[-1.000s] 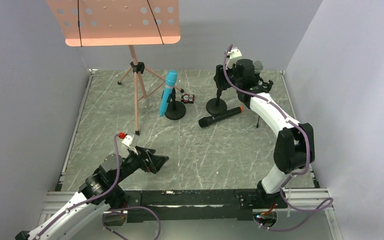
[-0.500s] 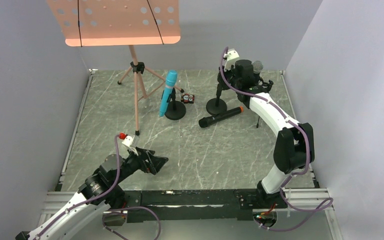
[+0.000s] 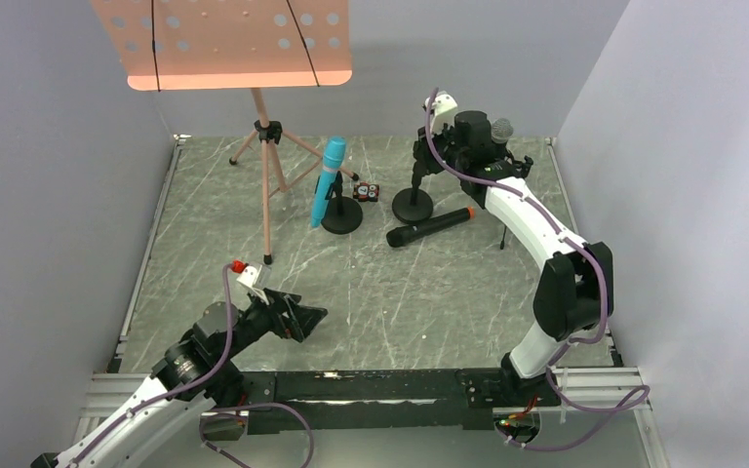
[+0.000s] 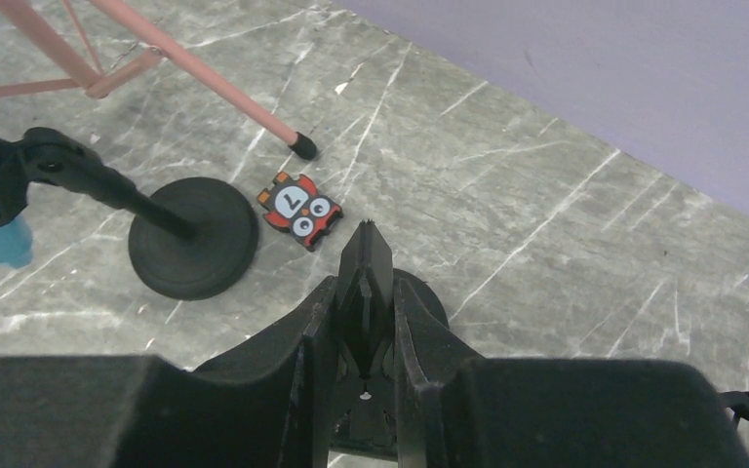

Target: Attach the microphones to the stand

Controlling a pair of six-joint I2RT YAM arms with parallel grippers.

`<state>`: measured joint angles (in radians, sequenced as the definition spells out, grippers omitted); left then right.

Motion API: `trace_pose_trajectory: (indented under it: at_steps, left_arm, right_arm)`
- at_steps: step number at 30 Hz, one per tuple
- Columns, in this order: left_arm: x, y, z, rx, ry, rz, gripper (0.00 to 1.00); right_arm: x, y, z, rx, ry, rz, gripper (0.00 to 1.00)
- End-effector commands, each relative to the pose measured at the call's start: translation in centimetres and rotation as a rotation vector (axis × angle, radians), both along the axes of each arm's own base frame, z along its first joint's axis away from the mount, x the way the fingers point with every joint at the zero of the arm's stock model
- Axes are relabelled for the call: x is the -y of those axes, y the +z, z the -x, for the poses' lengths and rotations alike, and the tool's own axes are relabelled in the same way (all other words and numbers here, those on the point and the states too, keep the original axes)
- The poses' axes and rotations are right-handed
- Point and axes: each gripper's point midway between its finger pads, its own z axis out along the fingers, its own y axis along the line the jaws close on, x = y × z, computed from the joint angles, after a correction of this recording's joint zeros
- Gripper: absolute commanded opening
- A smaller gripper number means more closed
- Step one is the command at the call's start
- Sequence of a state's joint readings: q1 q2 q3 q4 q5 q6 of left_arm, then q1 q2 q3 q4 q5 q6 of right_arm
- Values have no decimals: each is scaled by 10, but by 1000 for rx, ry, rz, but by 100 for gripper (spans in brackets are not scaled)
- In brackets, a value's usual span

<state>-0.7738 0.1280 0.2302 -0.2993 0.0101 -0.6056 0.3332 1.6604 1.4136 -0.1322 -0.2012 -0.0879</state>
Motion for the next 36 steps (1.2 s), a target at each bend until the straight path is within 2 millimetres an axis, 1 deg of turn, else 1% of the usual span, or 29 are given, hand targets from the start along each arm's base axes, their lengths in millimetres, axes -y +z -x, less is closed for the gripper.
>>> trace_pose_trajectory:
  at_steps: [1, 6, 9, 12, 16, 18, 22, 26, 28, 30, 32, 36]
  left_arm:
    - [-1, 16, -1, 40, 6, 32, 99]
    - [-5, 19, -4, 45, 34, 26, 99]
    - [-5, 20, -3, 47, 30, 25, 99]
    - [-7, 25, 0, 69, 15, 8, 99]
    - [-12, 39, 3, 126, 6, 0, 99]
    - [-8, 48, 5, 162, -21, 17, 99]
    - [-5, 56, 6, 182, -46, 9, 99]
    - [3, 58, 8, 173, -88, 2, 99]
    - [8, 58, 9, 170, -111, 9, 99]
    - [12, 58, 9, 166, -126, 18, 99]
    - [15, 59, 9, 165, -137, 23, 99]
    - [19, 61, 9, 162, -152, 25, 99]
  right_arm:
    - [-13, 82, 17, 187, 65, -81, 19]
    - [-20, 103, 35, 219, 110, -105, 18]
    - [-22, 122, 52, 232, 140, -126, 18]
    - [-21, 138, 78, 239, 195, -137, 18]
    - [-22, 137, 124, 198, 321, -112, 18]
    - [-22, 130, 148, 172, 391, -96, 18]
    - [-18, 112, 189, 124, 498, -52, 19]
    - [-9, 88, 219, 83, 571, 4, 19]
    - [-5, 75, 231, 60, 588, 24, 19]
    - [0, 63, 237, 41, 581, 38, 20]
    - [5, 47, 241, 24, 569, 59, 20]
    - [10, 22, 250, -12, 571, 75, 20]
